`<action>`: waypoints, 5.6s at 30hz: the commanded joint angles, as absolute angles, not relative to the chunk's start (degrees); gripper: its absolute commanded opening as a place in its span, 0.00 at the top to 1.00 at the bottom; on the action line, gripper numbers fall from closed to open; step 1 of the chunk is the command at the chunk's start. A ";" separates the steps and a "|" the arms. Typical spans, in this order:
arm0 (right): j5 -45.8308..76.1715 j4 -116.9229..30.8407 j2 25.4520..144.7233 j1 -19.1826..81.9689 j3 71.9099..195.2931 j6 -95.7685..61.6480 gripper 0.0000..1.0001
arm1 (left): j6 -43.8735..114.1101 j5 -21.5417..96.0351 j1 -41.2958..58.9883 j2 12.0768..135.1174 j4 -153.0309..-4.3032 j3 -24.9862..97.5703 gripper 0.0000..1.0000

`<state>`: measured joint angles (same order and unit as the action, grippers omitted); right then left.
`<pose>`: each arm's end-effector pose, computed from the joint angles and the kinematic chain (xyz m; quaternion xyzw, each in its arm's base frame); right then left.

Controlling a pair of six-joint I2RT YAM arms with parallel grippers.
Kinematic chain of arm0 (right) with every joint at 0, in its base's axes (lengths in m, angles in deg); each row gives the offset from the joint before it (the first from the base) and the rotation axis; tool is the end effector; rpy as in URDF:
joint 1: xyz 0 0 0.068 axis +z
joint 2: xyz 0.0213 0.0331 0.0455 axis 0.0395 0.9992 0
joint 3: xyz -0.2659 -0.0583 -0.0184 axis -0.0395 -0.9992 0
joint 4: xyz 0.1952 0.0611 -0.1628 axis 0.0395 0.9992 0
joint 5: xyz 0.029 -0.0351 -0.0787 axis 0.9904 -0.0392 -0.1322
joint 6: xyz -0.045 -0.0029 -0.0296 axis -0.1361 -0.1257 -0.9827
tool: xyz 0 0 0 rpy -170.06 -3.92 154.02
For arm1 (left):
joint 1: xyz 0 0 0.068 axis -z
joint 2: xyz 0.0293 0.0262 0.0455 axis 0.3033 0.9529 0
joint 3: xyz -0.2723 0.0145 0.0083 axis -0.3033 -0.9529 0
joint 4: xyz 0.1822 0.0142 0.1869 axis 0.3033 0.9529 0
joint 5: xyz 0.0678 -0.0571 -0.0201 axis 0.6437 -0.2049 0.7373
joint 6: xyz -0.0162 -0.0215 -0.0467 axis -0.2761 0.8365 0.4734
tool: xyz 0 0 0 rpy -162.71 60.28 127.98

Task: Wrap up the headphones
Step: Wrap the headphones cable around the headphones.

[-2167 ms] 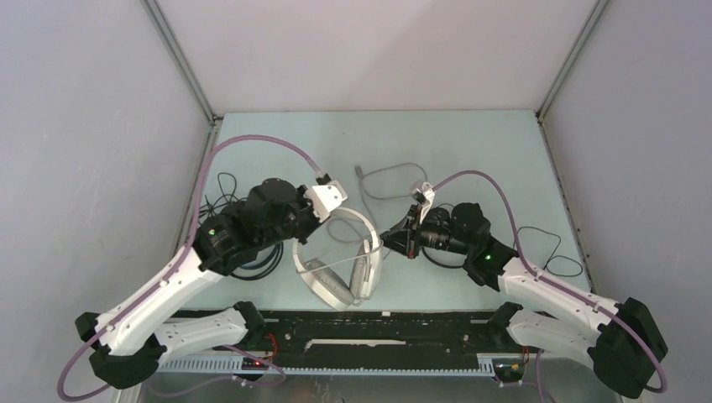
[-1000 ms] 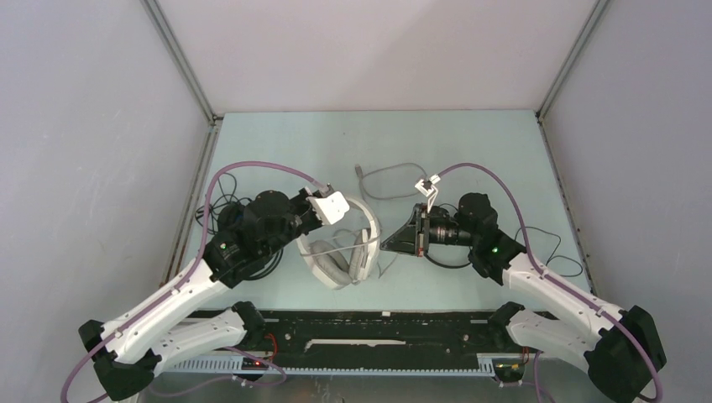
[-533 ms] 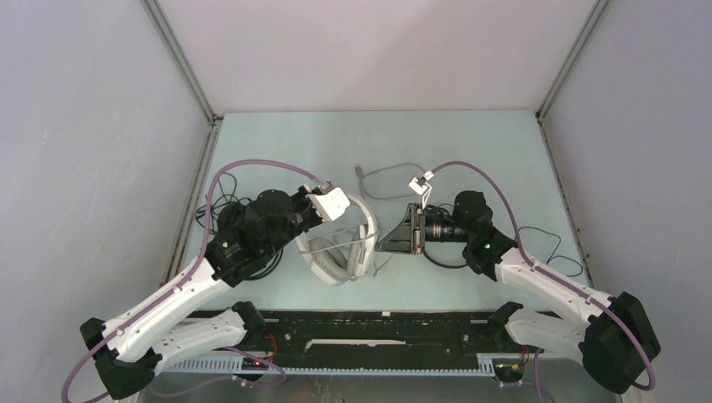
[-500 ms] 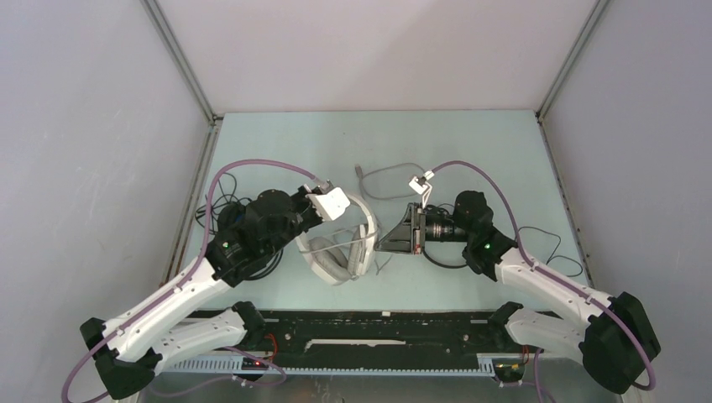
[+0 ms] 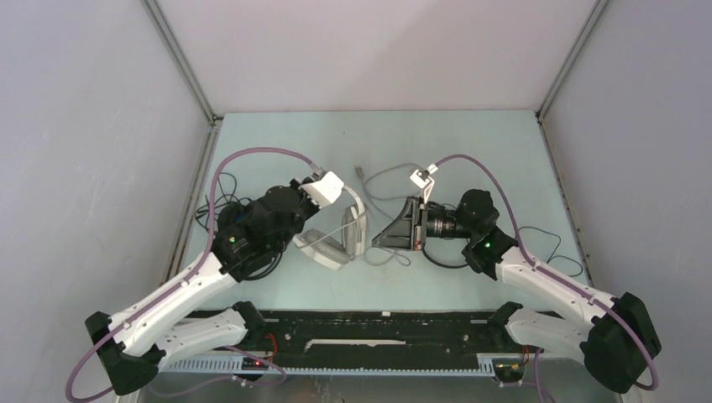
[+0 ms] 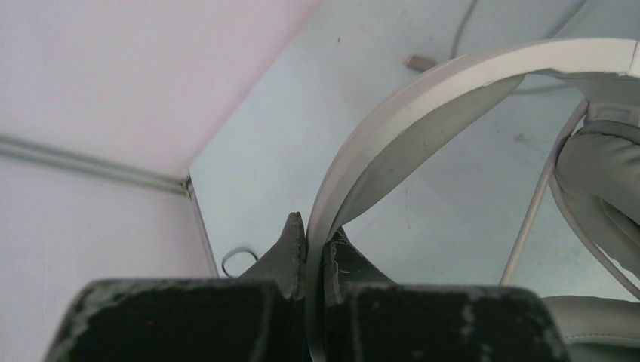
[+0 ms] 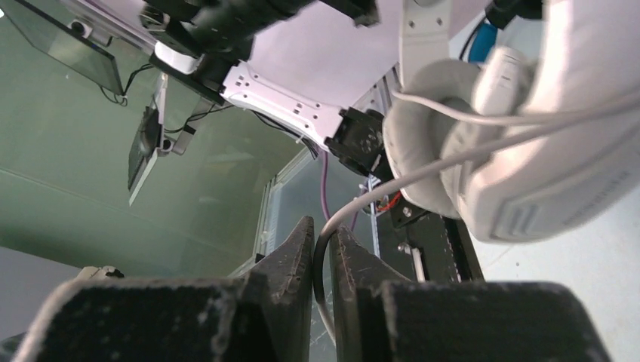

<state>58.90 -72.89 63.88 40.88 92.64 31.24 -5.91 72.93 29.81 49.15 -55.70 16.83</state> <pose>0.1629 0.1657 0.2986 -0.2257 0.6534 0.6832 0.2352 0.1449 -0.1336 0.3514 0.3846 0.7052 0.1025 0.5867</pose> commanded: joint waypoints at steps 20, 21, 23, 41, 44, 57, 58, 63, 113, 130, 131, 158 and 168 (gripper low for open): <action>47.25 -74.44 72.28 48.90 108.84 22.83 0.83 | 32.35 91.77 28.92 48.01 -58.41 23.58 1.00; 46.12 -73.49 72.04 49.46 108.85 21.21 0.83 | 34.11 92.89 28.92 48.13 -58.31 23.70 1.00; 43.56 -71.36 71.36 50.37 108.86 17.76 0.83 | 36.71 94.42 28.92 48.78 -57.09 24.44 1.00; 28.17 -64.54 69.88 57.87 108.86 2.60 0.80 | 52.77 95.56 28.86 50.58 -52.23 29.92 1.00; 24.77 -63.16 69.50 60.23 108.86 -2.86 0.78 | 55.56 97.21 28.88 50.37 -50.48 30.81 1.00; 15.15 -64.33 70.93 67.11 107.88 -17.59 0.74 | 64.12 94.01 28.93 49.68 -44.96 34.67 1.00; 14.10 -65.66 70.81 67.58 106.90 -18.42 0.74 | 64.53 93.56 28.87 49.52 -44.87 34.96 1.00; 13.91 -77.07 69.24 68.69 98.86 -23.51 0.71 | 66.71 91.21 28.92 48.80 -43.53 36.81 1.00; 21.31 -125.82 106.83 63.26 90.21 -28.74 0.63 | 76.77 76.43 28.93 43.61 -43.83 41.33 1.00; 17.95 -127.14 112.03 59.47 90.26 -22.64 1.00 | 74.64 76.91 28.92 42.41 -42.90 42.57 1.00; 17.72 -127.07 111.98 59.23 90.04 -22.38 1.00 | 74.52 76.58 28.93 42.43 -42.82 42.85 1.00; 21.11 -117.13 98.09 49.91 84.70 -13.50 1.00 | 55.70 60.13 28.92 42.72 -43.69 43.19 1.00; 32.75 -91.83 81.75 44.14 87.72 -8.95 1.00 | 36.43 49.30 28.85 44.52 -38.41 39.41 1.00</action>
<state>26.40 -105.26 87.38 45.60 84.80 -11.41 45.73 58.24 29.02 44.19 -35.55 39.45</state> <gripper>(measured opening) 0.031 0.048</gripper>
